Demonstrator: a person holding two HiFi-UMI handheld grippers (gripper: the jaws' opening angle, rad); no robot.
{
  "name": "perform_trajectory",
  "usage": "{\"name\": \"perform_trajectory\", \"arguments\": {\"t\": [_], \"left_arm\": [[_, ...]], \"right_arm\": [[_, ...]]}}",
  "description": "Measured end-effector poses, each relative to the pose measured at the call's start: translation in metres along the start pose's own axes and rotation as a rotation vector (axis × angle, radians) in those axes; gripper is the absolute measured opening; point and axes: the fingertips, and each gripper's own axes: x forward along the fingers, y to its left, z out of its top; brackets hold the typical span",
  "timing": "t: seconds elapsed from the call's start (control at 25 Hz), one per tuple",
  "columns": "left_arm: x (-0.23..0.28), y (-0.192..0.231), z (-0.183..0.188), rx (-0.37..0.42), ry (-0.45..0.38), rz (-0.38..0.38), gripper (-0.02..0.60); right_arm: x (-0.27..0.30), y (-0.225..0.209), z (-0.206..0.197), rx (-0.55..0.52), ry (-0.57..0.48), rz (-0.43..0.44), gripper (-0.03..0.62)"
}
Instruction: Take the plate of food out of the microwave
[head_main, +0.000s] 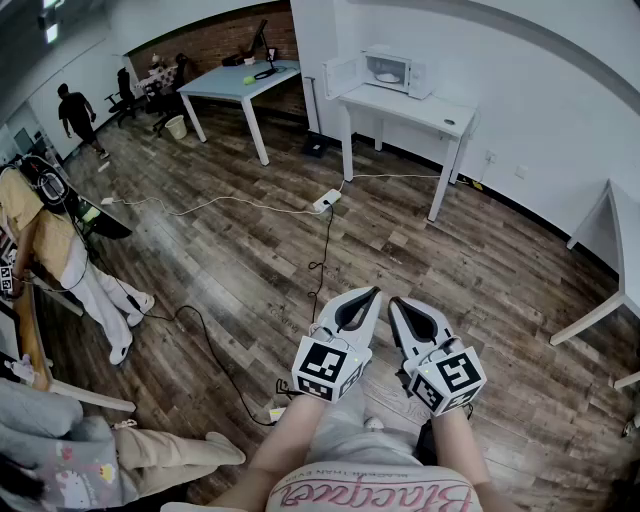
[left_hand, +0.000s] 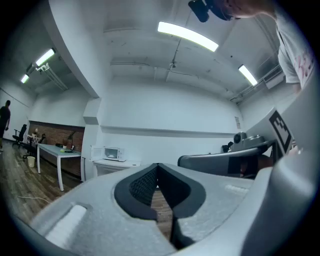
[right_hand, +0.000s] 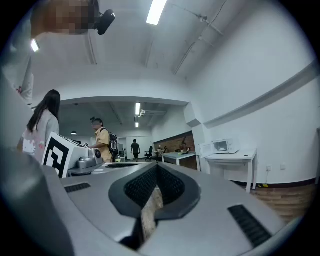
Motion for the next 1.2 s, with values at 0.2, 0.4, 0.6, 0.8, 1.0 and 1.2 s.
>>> {"name": "perform_trajectory", "arguments": {"t": [0.2, 0.4, 0.6, 0.8, 1.0, 1.2], "left_arm": [[0.006, 0.002, 0.007, -0.002, -0.018, 0.009, 0.006], [0.022, 0.008, 0.012, 0.001, -0.026, -0.011, 0.006], [0.046, 0.02, 0.014, -0.003, -0.031, -0.029, 0.006], [0.071, 0.041, 0.018, -0.01, -0.041, -0.038, 0.006], [0.1, 0.076, 0.021, -0.021, -0.055, -0.034, 0.006], [0.129, 0.11, 0.022, -0.036, -0.052, -0.031, 0.006]], "right_arm": [[-0.001, -0.009, 0.005, -0.002, -0.018, -0.017, 0.005], [0.008, -0.021, 0.01, -0.027, -0.032, -0.038, 0.005], [0.022, -0.041, 0.013, -0.045, -0.032, -0.057, 0.005], [0.048, -0.058, 0.021, -0.073, -0.035, -0.049, 0.005], [0.088, -0.078, 0.024, -0.079, -0.025, -0.052, 0.005], [0.126, -0.103, 0.026, -0.068, 0.0, -0.068, 0.005]]}}
